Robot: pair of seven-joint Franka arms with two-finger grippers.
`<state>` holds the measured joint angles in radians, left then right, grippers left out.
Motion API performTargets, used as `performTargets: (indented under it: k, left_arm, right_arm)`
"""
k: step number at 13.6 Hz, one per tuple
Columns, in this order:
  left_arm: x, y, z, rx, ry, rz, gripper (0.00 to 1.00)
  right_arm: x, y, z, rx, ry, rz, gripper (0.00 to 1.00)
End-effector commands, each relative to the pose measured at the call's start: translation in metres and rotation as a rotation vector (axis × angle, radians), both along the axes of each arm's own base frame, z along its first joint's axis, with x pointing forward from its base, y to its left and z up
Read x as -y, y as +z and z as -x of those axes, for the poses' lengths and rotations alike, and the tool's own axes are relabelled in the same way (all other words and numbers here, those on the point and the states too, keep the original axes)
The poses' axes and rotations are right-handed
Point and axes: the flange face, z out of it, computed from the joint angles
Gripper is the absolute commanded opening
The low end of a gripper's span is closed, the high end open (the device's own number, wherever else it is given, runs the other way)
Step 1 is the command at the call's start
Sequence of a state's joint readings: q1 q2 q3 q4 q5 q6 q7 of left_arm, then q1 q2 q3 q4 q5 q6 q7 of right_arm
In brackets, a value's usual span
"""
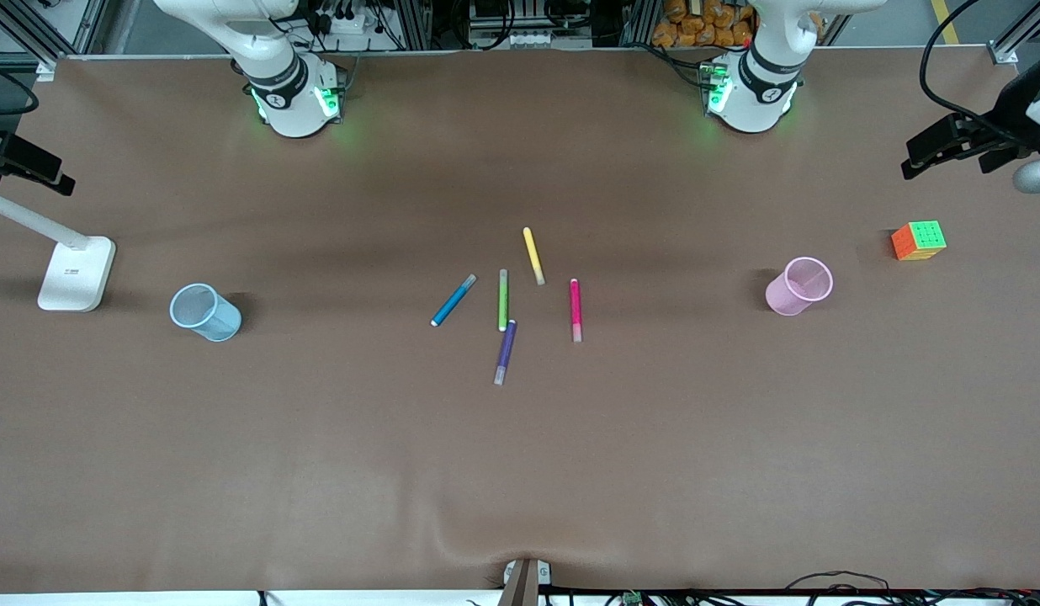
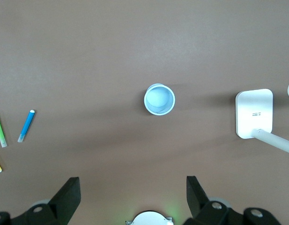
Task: Place pink and blue markers in matching cups
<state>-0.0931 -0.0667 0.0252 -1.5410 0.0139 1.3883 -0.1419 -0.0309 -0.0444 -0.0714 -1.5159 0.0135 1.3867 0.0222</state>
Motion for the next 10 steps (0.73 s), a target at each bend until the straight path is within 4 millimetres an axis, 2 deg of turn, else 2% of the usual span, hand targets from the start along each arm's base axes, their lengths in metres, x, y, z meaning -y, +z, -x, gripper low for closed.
performTargets:
  k: [1, 6, 10]
  left_arm:
    - [0.003, 0.001, 0.002, -0.014, 0.000, 0.006, 1.00]
    - [0.026, -0.006, 0.005, -0.023, 0.019, -0.020, 1.00]
    - [0.030, -0.013, 0.005, -0.029, 0.018, -0.020, 1.00]
  right_arm:
    - [0.000, 0.004, -0.001, 0.002, 0.020, 0.007, 1.00]
    - [-0.003, 0.004, -0.002, 0.001, 0.027, 0.010, 1.00]
    - [-0.001, 0.003, -0.001, -0.003, 0.022, 0.009, 1.00]
